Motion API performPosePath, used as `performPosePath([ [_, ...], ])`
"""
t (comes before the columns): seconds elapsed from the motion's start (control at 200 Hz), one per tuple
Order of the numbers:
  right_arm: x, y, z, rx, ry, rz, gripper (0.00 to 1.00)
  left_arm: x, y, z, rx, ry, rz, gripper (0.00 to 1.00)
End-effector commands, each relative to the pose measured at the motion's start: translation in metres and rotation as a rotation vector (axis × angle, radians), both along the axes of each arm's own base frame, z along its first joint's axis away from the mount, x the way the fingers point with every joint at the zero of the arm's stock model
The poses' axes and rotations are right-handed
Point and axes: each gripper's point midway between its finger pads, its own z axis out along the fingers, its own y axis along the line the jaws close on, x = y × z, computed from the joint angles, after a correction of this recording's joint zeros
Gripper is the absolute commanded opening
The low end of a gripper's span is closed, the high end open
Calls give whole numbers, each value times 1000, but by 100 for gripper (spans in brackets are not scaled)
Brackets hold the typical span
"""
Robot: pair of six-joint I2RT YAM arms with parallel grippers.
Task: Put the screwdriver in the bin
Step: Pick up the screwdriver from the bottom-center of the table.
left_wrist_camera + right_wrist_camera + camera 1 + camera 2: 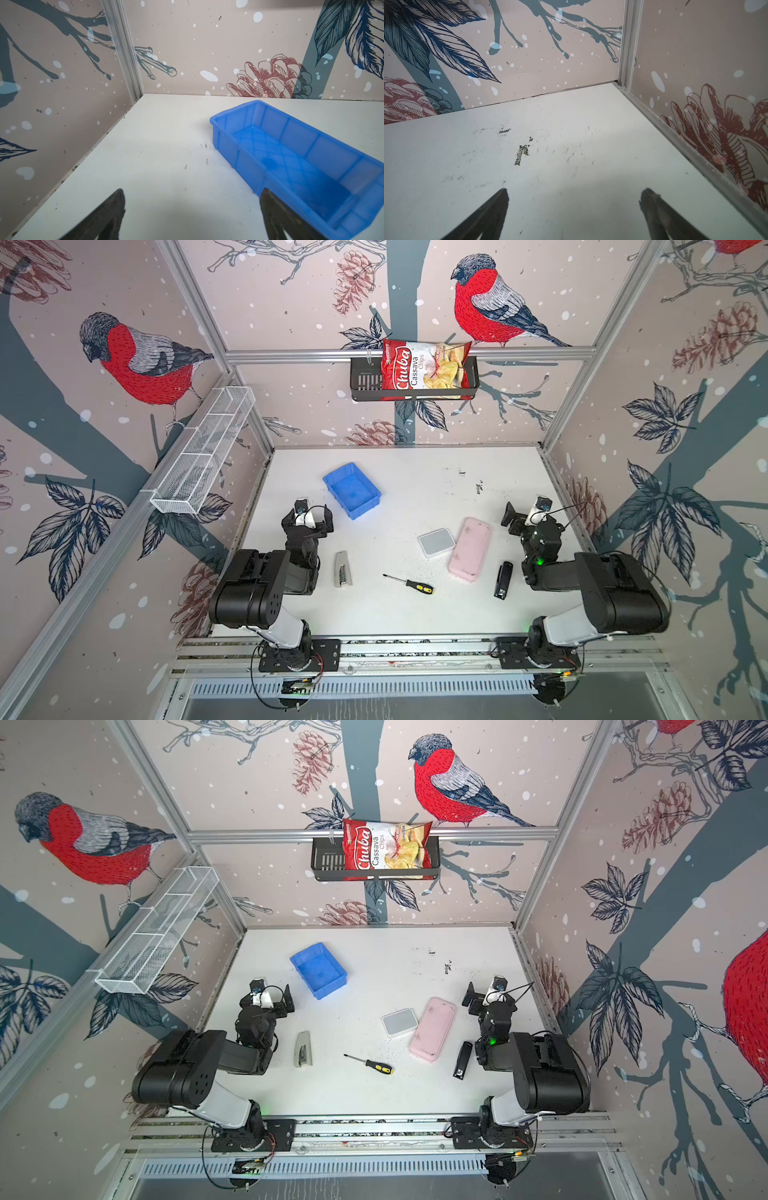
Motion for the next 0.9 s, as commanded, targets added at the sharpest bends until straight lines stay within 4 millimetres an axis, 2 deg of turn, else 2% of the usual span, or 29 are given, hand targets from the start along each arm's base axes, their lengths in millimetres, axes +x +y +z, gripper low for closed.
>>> performPosePath([
  [0.0,1,0,5,-3,-20,0,100,1,0,7,-6,-29,0,99],
  [0.766,2,-1,5,1,-17,1,100,1,1,8,-5,-31,2,99],
  [0.896,1,3,7,-4,-28,20,99,1,-4,12,-2,-31,-20,97],
])
